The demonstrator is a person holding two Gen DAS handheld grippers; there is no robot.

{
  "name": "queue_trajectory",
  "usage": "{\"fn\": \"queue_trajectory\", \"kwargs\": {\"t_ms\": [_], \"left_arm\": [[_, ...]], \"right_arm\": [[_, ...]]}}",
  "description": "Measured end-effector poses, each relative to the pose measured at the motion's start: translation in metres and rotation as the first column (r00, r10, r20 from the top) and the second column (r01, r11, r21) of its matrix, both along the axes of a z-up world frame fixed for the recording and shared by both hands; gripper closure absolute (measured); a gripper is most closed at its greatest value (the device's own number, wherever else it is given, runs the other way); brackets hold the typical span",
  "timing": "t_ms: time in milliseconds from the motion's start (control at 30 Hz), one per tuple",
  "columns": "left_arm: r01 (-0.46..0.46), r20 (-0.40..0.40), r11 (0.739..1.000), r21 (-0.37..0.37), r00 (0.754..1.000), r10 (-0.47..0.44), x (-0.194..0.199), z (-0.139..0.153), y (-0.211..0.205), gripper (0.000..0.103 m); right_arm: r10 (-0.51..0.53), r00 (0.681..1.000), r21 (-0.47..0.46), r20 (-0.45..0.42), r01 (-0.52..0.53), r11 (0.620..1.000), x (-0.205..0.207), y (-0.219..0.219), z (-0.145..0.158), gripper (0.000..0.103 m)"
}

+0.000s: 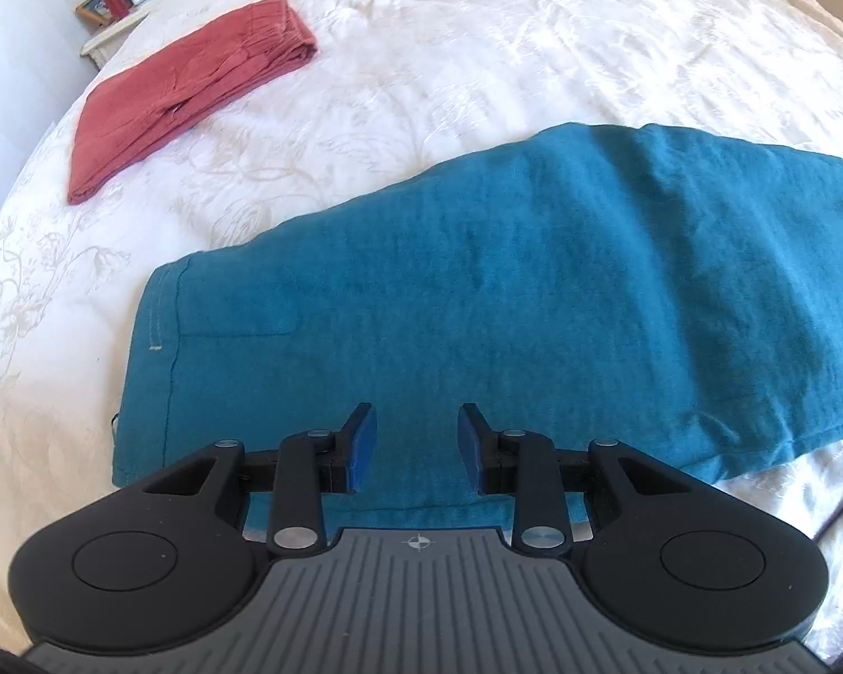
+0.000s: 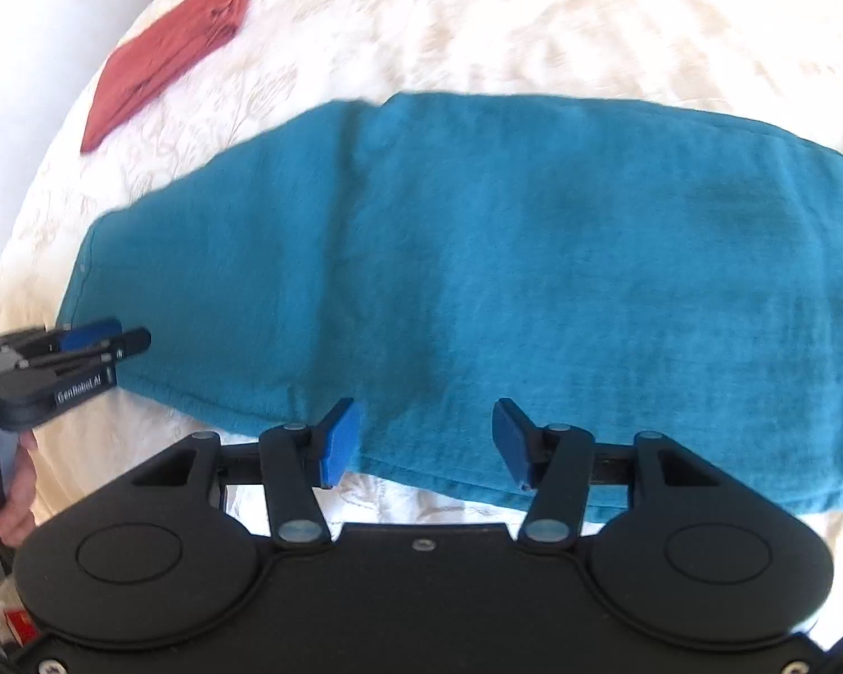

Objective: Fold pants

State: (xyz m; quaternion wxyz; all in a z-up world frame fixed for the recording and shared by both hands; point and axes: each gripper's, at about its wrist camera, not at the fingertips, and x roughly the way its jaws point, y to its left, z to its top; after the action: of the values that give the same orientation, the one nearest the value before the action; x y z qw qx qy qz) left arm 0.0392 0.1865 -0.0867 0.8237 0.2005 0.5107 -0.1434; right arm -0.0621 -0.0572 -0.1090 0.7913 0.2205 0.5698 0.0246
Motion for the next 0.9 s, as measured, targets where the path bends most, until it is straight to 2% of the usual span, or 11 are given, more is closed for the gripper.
{"fn": "queue_trajectory", "kwargs": {"t_ms": [133, 300, 500, 633, 733, 900], "left_arm": [[0.014, 0.015, 1.0, -0.01, 1.0, -0.014, -0.01, 0.005, -0.026, 0.072], [0.022, 0.058, 1.0, -0.008, 0.998, -0.021, -0.029, 0.019, -0.053, 0.072], [0.03, 0.104, 1.0, -0.006, 0.994, -0.03, -0.057, 0.035, -0.108, 0.072], [0.06, 0.108, 0.998, -0.009, 0.992, -0.059, -0.078, 0.036, -0.157, 0.072], [0.109, 0.103, 0.994, -0.013, 0.989, -0.107, -0.093, 0.032, -0.194, 0.072], [0.171, 0.085, 0.985, -0.015, 0.982, -0.169, -0.107, 0.026, -0.243, 0.072]], "right_arm": [[-0.152, 0.985, -0.059, 0.076, 0.156, 0.986, -0.023, -0.054, 0.016, 0.043], [-0.248, 0.962, -0.153, 0.113, 0.263, 0.953, -0.041, -0.122, 0.016, 0.043], [-0.371, 0.919, -0.197, 0.135, 0.392, 0.899, -0.08, -0.22, 0.01, 0.041], [-0.395, 0.907, -0.261, 0.147, 0.421, 0.869, -0.107, -0.279, 0.007, 0.034], [-0.393, 0.906, -0.318, 0.159, 0.424, 0.848, -0.123, -0.314, 0.003, 0.024], [-0.356, 0.925, -0.347, 0.134, 0.38, 0.857, -0.131, -0.366, -0.015, 0.023]]}}
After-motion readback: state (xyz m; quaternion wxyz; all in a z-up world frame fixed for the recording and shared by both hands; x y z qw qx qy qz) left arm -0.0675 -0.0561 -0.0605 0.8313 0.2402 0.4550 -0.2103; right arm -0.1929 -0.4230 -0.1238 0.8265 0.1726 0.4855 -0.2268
